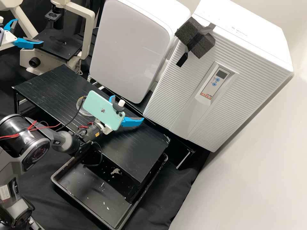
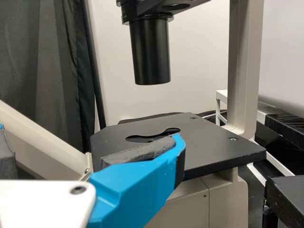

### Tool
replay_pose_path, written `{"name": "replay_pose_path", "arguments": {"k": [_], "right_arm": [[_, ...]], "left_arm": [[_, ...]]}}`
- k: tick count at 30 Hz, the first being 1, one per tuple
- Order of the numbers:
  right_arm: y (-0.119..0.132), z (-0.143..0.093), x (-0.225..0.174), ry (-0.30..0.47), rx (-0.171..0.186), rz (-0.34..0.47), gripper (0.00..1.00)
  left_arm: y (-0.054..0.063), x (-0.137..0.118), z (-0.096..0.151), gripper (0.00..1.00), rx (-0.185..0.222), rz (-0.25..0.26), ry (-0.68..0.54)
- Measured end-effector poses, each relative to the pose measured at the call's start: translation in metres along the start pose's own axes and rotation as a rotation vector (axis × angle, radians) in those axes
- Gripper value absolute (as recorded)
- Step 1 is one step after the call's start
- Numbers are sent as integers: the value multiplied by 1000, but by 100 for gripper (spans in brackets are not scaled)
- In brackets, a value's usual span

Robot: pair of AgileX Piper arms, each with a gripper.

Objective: Place the petri dish on the microscope

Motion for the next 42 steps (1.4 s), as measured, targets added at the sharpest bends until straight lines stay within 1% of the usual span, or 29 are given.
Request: {"name": "replay_pose_path", "arguments": {"k": [11, 16, 18, 20, 23, 27, 30, 32, 34, 36, 39, 42], "right_arm": [[0, 0, 0, 0, 0, 0, 100], [0, 0, 0, 0, 0, 0, 100], [0, 0, 0, 0, 0, 0, 100], [0, 0, 0, 0, 0, 0, 100], [0, 0, 0, 0, 0, 0, 100], [0, 0, 0, 0, 0, 0, 100], [0, 0, 0, 0, 0, 0, 100], [0, 0, 0, 0, 0, 0, 100], [0, 0, 0, 0, 0, 0, 100], [0, 0, 0, 0, 0, 0, 100], [0, 0, 0, 0, 0, 0, 100], [0, 0, 0, 0, 0, 0, 100]], "left_arm": [[0, 0, 1, 100, 2, -2, -9], [1, -2, 10, 100, -23, -7, -75], [0, -6, 18, 100, -50, -17, -131], [0, -10, 29, 100, -63, -24, -191], [-1, -15, 53, 100, -53, -30, -335], [-6, -23, 84, 100, -20, -64, -507], [-12, -21, 106, 100, 9, -85, -616], [-16, -18, 118, 100, 26, -98, -666], [-20, -15, 127, 100, 34, -112, -702], [-24, -12, 135, 100, 24, -134, -729], [-27, -9, 146, 100, 16, -159, -758], [-29, -10, 154, 100, -1, -186, -803]]}}
